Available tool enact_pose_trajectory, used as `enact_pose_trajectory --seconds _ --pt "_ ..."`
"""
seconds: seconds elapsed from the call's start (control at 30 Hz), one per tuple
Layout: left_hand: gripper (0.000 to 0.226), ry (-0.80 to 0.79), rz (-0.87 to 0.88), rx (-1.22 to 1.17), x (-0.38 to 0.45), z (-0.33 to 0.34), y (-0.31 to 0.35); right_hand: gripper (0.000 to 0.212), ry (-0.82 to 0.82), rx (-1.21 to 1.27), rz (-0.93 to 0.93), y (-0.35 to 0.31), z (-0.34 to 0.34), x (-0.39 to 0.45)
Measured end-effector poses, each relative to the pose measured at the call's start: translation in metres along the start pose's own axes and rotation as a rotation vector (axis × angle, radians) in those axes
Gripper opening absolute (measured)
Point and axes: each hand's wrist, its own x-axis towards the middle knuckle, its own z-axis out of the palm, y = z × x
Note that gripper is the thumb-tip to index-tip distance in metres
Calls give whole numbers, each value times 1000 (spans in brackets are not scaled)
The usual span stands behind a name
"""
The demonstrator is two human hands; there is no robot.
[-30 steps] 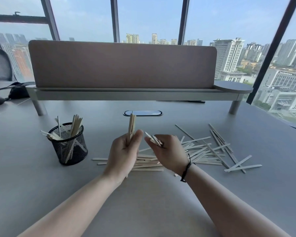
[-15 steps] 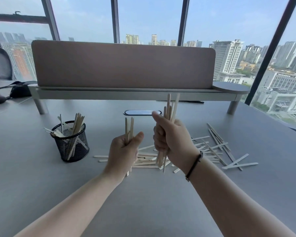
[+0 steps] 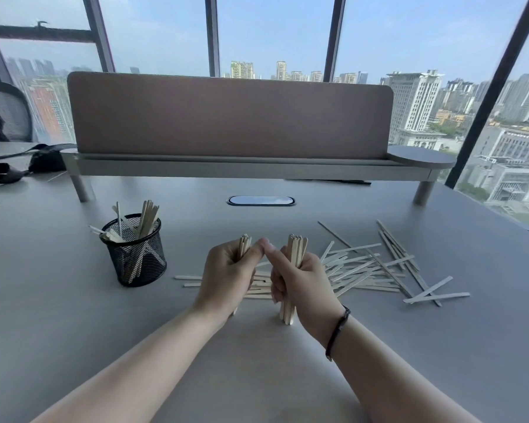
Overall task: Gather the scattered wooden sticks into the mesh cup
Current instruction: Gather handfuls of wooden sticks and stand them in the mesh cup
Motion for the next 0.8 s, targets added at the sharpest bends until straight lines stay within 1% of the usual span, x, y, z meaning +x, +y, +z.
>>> enact_pose_trajectory --seconds 0.1,0.2,0.33,0.4,0.5,0.57,0.63,0.7,0.8 --pt "67 -17 -21 31 -2 0 2 56 19 24 48 -1 3 1" --pt "72 -30 -41 71 -1 -2 3 62 45 46 125 -4 9 3" --pt "68 -83 -77 18 -2 -12 9 64 16 52 170 -5 24 10" --pt "62 -68 -83 -29 3 -26 19 64 -12 68 191 -8 43 17" --pt "62 27 -46 -99 22 -59 46 62 -71 145 191 -23 84 35" --pt "65 129 -10 -135 40 -84 68 62 -110 199 160 -41 115 51" --pt "68 242 32 -115 57 -108 86 63 -120 244 102 -60 145 69" --pt "68 343 72 -54 73 -129 96 62 -105 269 38 -76 170 85" --pt "62 429 110 189 87 -154 97 58 -87 245 -5 -86 196 105"
